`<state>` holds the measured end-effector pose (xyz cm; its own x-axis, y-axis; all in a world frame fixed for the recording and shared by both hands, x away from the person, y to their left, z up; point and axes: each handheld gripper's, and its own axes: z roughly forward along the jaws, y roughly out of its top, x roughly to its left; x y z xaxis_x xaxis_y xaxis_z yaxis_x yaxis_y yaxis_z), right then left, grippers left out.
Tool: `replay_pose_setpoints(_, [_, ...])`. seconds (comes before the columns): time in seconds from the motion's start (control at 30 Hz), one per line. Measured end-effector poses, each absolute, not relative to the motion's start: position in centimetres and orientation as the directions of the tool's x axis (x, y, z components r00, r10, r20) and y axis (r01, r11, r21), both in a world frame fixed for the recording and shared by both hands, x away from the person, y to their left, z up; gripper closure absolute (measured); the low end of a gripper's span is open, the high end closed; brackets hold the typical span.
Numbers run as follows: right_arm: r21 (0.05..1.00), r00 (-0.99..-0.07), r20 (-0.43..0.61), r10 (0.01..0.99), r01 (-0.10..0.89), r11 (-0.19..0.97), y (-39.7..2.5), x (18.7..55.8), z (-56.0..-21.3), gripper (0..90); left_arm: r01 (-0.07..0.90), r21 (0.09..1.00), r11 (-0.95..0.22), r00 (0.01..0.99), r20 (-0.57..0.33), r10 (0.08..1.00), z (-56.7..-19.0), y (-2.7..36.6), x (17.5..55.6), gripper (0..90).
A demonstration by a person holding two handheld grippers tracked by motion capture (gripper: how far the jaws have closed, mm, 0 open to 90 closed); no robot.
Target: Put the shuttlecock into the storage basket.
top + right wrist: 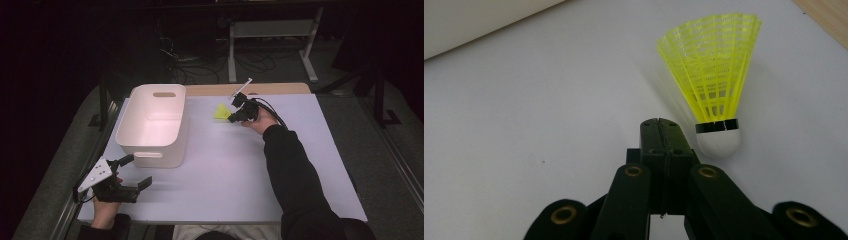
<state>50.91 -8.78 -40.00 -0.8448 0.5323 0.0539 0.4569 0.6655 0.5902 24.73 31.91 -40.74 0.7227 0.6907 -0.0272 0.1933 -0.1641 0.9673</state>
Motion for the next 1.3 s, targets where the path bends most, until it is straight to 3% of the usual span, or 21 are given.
replay_pose_setpoints(1.3, [0.574, -0.867, 0.045, 0.495, 0.428, 0.698, -9.7, 53.6, -35.0, 85.5, 0.194, 0.967, -0.163, 0.724, -0.029, 0.689, -40.7, 31.9, 24.8, 0.0])
